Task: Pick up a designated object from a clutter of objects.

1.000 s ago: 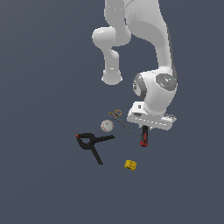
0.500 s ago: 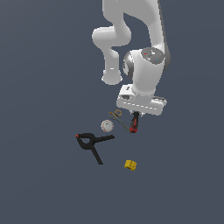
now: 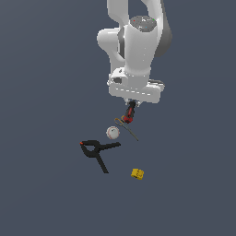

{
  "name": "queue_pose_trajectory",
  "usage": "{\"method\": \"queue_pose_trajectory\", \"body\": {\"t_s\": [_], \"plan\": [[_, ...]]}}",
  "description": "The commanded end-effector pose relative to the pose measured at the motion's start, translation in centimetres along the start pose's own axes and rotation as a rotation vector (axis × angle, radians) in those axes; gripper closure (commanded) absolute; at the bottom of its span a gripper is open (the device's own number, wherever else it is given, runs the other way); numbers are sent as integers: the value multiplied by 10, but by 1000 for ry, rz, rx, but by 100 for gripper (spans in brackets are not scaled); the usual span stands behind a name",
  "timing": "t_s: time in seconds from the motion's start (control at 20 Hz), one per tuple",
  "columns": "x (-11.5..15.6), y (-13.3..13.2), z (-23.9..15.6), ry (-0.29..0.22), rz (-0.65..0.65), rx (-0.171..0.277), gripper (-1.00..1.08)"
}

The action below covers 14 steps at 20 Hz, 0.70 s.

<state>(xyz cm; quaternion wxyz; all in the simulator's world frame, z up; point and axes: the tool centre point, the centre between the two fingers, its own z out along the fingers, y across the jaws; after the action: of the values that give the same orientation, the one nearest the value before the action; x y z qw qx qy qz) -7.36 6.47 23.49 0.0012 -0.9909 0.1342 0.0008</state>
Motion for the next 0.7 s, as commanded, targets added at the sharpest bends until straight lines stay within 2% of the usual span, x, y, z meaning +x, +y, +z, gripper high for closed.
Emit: {"method": "queue_pose_trajectory", "body": {"t_s": [0.0, 0.65], "plan": [[-6, 17, -19, 0, 0, 1, 108], [-34, 110, -124, 0, 0, 2, 108]]}}
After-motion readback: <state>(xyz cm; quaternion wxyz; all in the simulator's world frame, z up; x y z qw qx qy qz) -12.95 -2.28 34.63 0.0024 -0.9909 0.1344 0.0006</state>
